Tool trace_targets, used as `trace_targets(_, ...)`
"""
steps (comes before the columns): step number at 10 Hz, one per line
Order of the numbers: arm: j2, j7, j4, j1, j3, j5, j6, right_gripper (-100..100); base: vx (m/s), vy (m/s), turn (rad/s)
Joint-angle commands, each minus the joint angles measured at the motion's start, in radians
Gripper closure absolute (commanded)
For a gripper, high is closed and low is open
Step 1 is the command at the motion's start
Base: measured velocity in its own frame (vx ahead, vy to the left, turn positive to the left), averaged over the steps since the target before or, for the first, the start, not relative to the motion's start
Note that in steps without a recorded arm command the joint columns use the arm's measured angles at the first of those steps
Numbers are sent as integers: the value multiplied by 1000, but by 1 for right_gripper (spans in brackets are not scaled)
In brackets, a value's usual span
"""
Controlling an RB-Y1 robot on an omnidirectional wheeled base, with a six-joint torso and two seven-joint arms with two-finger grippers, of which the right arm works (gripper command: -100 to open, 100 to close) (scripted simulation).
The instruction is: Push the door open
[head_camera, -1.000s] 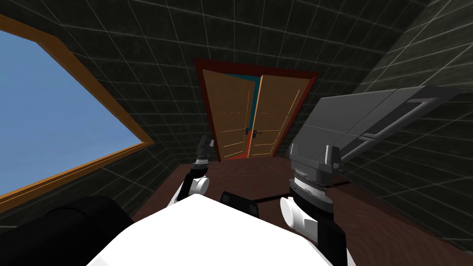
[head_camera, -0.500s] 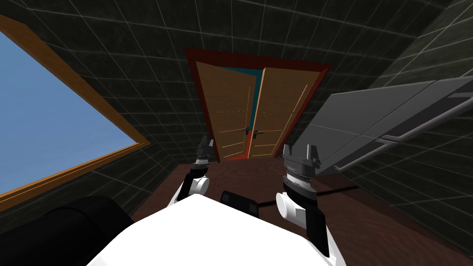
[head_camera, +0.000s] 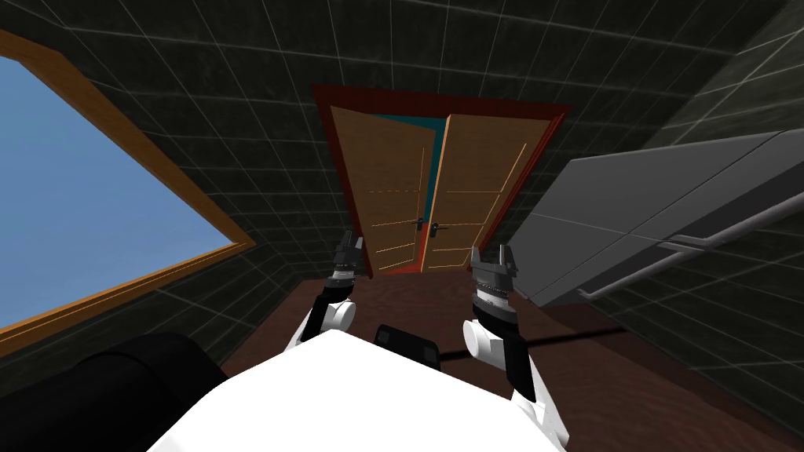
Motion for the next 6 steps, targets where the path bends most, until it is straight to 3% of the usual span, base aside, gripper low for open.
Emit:
trace_targets(1,-8,5,48,-24,0,-8,3,-100,55,-47,29)
trace_targets(3,-18,16,112,-65,3,-19,12,-100,68,-63,65)
trace_targets(6,-22,22,161,-88,4,-25,17,-100,60,-47,27)
